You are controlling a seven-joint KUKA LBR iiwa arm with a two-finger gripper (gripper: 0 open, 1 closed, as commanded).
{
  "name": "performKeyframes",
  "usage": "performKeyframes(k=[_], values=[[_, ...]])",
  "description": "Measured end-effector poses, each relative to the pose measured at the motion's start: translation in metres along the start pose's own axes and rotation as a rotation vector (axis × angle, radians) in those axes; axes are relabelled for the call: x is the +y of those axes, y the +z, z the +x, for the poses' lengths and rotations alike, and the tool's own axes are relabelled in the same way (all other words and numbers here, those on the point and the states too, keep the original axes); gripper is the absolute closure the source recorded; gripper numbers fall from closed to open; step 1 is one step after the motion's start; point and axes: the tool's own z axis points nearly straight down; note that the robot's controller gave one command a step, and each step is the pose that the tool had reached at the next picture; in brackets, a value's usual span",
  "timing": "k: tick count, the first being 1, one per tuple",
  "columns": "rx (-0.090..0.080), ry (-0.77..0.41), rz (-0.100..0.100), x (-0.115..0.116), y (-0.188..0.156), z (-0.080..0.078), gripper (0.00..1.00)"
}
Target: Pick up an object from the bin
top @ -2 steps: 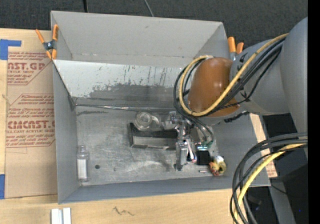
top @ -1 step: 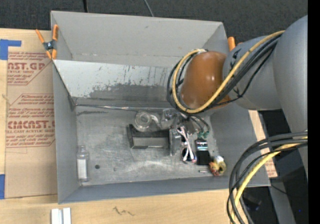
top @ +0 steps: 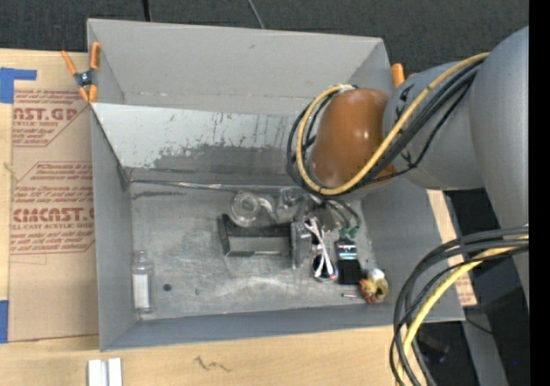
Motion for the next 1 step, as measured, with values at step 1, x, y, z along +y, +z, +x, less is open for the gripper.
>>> performKeyframes(k=[1], values=[[0.007,0.002,-0.002,0.0005,-0.0018,0.0001,1.0]])
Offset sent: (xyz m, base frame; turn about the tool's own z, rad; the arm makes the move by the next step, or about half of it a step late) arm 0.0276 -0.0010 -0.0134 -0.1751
